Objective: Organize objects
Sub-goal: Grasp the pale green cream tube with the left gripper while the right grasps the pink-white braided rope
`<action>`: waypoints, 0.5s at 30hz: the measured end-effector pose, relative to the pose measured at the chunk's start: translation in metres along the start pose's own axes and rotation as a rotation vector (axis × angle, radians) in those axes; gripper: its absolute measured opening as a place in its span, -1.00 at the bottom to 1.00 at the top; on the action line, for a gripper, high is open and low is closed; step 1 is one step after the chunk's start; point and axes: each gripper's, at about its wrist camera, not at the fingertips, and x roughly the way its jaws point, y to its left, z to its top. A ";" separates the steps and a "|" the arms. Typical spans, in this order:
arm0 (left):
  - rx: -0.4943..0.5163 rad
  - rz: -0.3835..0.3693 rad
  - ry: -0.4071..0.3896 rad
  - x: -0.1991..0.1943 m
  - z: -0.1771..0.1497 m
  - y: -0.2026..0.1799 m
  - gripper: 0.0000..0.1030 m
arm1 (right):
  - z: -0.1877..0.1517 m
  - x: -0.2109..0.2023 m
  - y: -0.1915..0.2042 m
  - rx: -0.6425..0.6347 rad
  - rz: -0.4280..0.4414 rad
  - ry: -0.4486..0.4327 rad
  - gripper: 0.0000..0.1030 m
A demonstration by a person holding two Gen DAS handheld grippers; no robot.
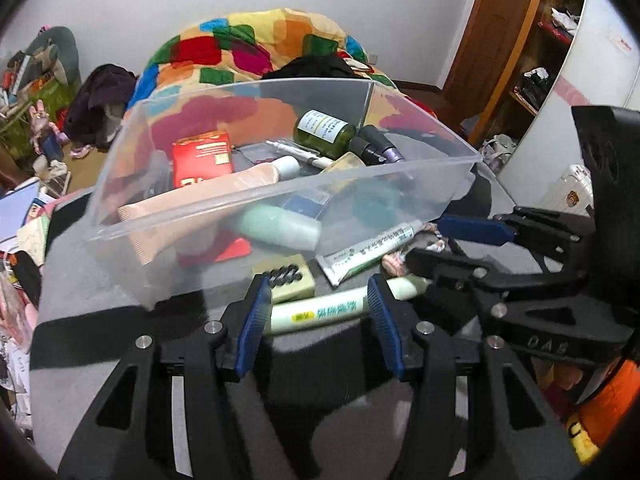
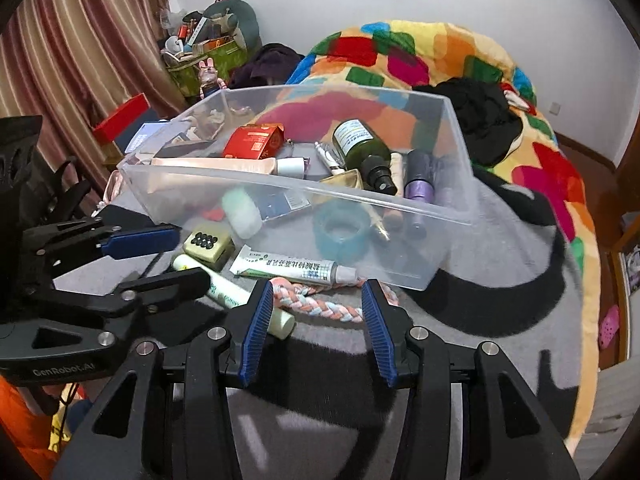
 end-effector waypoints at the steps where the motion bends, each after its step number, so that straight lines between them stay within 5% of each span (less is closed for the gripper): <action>1: -0.009 -0.017 0.009 0.004 0.002 0.001 -0.03 | 0.000 0.002 -0.002 0.006 0.014 0.007 -0.18; 11: 0.052 -0.126 0.105 0.009 -0.012 -0.013 -0.04 | -0.013 0.000 -0.006 -0.023 0.128 0.065 -0.21; 15: 0.082 -0.091 0.100 0.003 -0.022 -0.017 -0.08 | -0.024 -0.009 0.000 -0.082 0.087 0.070 -0.21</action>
